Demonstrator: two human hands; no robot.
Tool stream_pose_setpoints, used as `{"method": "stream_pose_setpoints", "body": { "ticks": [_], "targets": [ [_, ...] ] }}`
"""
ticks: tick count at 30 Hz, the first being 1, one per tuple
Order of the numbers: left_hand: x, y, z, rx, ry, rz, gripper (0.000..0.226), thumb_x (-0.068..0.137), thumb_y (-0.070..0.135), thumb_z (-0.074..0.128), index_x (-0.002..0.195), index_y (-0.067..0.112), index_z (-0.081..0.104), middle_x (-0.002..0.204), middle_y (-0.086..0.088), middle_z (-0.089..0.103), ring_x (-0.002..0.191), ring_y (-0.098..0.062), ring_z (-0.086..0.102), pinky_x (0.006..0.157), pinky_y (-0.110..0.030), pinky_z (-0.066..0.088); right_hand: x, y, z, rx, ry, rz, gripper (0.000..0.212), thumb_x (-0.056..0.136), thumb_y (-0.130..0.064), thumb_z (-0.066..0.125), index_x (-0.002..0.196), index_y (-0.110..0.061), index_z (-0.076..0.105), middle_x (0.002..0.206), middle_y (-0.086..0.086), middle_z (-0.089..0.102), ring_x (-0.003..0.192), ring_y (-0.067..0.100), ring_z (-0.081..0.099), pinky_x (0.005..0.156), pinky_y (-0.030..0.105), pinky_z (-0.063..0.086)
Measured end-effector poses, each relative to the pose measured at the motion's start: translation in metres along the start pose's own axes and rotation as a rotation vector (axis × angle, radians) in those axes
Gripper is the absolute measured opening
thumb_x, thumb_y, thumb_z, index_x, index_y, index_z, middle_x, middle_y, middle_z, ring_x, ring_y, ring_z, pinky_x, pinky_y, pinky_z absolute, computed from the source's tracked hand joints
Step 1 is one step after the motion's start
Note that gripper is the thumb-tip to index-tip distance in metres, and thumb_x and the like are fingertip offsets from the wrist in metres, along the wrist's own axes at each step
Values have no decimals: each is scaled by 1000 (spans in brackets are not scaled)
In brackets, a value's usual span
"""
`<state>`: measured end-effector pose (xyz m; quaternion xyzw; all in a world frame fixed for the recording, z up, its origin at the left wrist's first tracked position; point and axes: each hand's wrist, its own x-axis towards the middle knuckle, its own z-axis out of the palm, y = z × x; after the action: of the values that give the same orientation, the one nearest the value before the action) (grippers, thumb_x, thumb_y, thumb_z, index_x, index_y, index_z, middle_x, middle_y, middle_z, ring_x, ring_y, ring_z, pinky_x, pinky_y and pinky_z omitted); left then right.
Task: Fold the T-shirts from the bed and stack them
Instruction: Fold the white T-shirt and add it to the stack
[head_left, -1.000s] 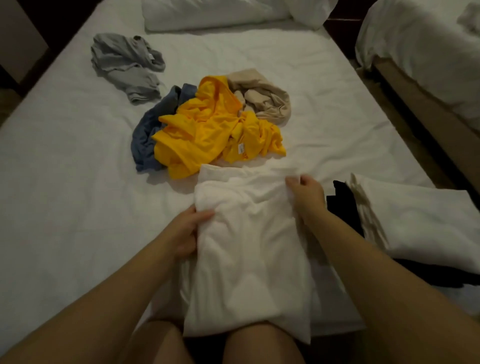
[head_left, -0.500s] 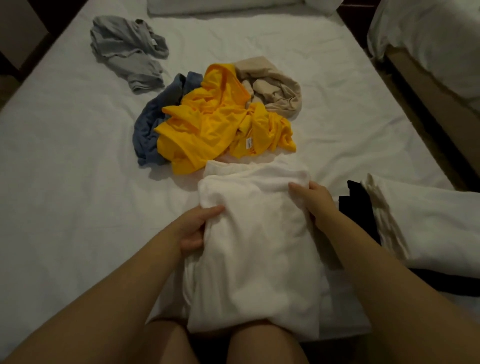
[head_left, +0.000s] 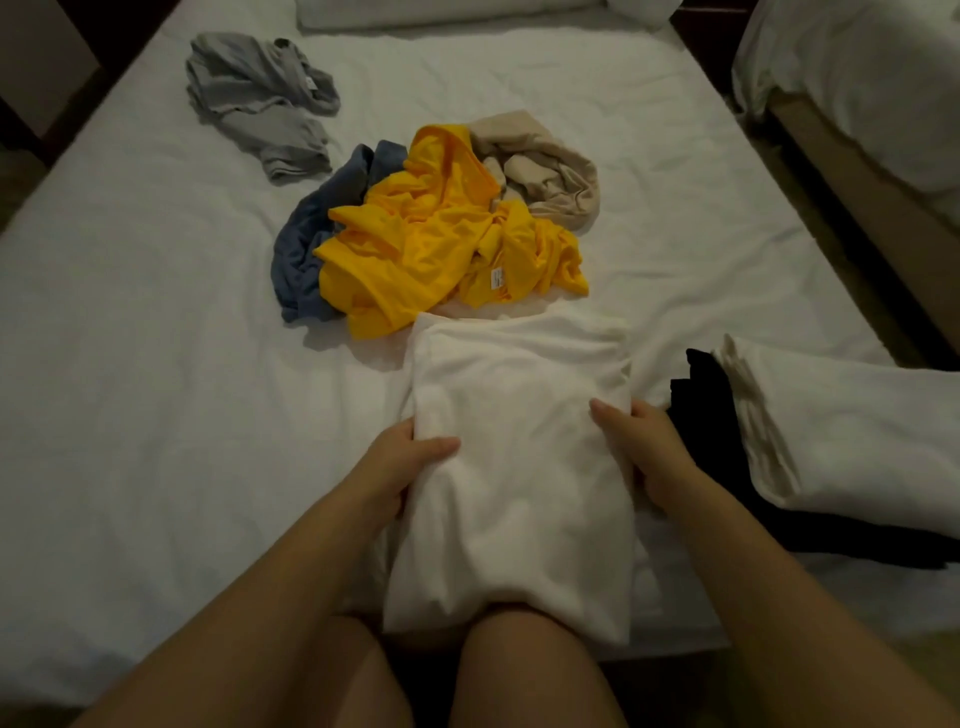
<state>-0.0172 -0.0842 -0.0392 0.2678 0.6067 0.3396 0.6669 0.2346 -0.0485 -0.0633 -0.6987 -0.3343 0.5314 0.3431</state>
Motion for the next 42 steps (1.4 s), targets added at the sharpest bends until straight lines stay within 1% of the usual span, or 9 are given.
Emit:
{"method": "stream_pose_setpoints", "body": {
  "ticks": [5, 11, 16, 21, 26, 31, 36, 39, 42],
  "targets": [
    [-7, -10, -4, -121, 132, -7, 33, 89, 22, 61, 119, 10, 56, 105, -8, 65, 92, -24, 62, 74, -34, 50, -16, 3, 5, 42, 119, -57, 35, 88, -27, 61, 116, -6, 60, 109, 11, 65, 99, 30, 62, 90, 48, 51],
    [-44, -37, -21, 23, -65, -6, 80, 59, 33, 77, 131, 15, 46, 120, -5, 62, 106, -22, 61, 86, -37, 52, -83, 38, 2, 20, -151, -75, 61, 71, -23, 78, 126, -14, 53, 115, 2, 64, 104, 19, 61, 91, 39, 52],
    [-79, -70, -24, 452, 39, 182, 109, 42, 53, 69, 139, 19, 36, 133, -2, 51, 118, -21, 51, 98, -34, 42, -140, 76, -4, -280, -55, -94, 71, 75, -20, 77, 136, -17, 39, 115, 2, 55, 107, 21, 53, 82, 26, 41],
    [-105, -68, -24, 584, 115, 240, 86, 59, 37, 68, 138, 18, 38, 129, -4, 54, 109, -23, 55, 89, -29, 43, -180, 91, -14, -216, 81, -178, 68, 79, -8, 71, 138, -14, 38, 118, 10, 57, 95, 19, 54, 67, 16, 42],
    [-132, -61, -36, 469, 60, 234, 79, 56, 29, 71, 130, 20, 44, 112, -15, 63, 92, -25, 63, 82, -37, 52, -191, 86, -28, -8, 199, -254, 59, 79, -5, 71, 132, -10, 45, 75, 12, 59, 64, 14, 53, 52, 8, 43],
    [-143, -61, -39, 790, 140, 267, 66, 77, 25, 74, 134, 26, 42, 107, -7, 61, 94, -25, 63, 81, -30, 48, -204, 86, -31, 55, 167, -277, 54, 81, -6, 69, 129, -15, 47, 83, 15, 63, 73, 17, 57, 54, 8, 45],
    [-151, -55, -29, 519, 73, 215, 51, 86, 3, 61, 123, 32, 41, 85, -5, 57, 58, -19, 62, 40, -20, 43, -211, 89, -30, 61, 143, -375, 42, 82, -2, 67, 116, -24, 56, 91, 0, 60, 76, 11, 54, 63, 8, 46],
    [-149, -63, -35, 408, 46, 109, 36, 88, 0, 58, 117, 17, 47, 78, -9, 56, 45, -10, 56, 37, -18, 37, -212, 87, -32, 22, 72, -426, 32, 83, 0, 65, 105, -22, 62, 100, -13, 59, 86, -1, 55, 73, 5, 44],
    [-147, -75, -43, 432, 20, -6, 18, 86, 4, 60, 102, -5, 59, 60, -10, 52, 45, -13, 48, 45, -21, 35, -210, 92, -36, 25, 36, -397, 23, 81, 6, 65, 90, -15, 66, 92, 2, 64, 78, -3, 59, 71, 7, 46]
  ]
}}
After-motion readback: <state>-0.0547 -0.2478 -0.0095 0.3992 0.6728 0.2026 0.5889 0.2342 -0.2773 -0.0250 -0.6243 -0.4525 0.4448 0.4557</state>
